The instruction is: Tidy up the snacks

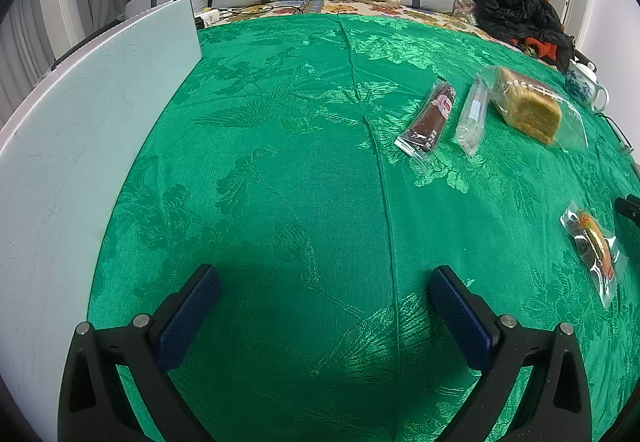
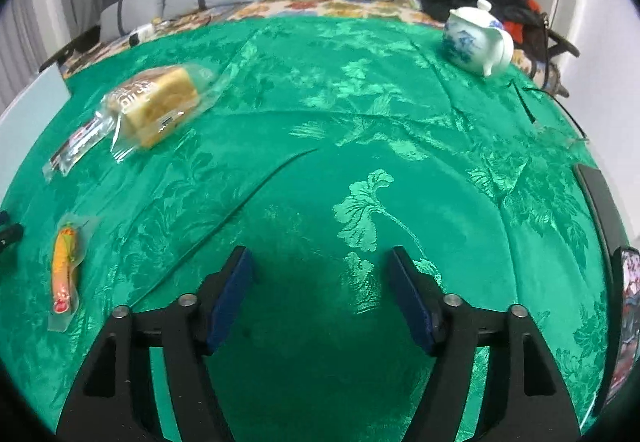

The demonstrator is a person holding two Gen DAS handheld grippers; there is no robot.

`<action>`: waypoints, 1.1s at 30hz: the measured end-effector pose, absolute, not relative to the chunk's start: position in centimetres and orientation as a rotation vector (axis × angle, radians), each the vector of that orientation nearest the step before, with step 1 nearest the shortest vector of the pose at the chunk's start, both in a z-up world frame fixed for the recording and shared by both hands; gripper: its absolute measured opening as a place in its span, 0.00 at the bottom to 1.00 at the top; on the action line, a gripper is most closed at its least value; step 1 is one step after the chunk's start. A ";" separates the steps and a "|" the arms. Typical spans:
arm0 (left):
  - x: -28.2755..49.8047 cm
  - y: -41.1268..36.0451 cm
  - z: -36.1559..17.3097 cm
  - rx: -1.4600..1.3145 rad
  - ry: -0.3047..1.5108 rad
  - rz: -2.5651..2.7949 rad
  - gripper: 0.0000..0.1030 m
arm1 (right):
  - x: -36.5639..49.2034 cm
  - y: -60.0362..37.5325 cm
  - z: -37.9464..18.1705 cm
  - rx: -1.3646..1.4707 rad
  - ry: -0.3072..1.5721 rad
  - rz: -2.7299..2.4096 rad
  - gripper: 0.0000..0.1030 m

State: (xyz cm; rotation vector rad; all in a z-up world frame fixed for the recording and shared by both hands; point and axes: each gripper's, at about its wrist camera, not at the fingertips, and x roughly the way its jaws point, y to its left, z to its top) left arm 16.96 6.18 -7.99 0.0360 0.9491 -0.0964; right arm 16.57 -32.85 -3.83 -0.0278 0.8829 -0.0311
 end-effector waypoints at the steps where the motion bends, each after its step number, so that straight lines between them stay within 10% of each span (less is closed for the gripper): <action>1: 17.0 6.2 -8.0 0.036 0.949 -0.096 1.00 | 16.6 -32.9 -3.8 -0.025 0.881 -0.031 0.74; 33: 18.7 6.2 -7.6 0.037 1.026 -0.094 1.00 | 18.0 -32.8 -4.2 -0.027 0.887 -0.021 0.80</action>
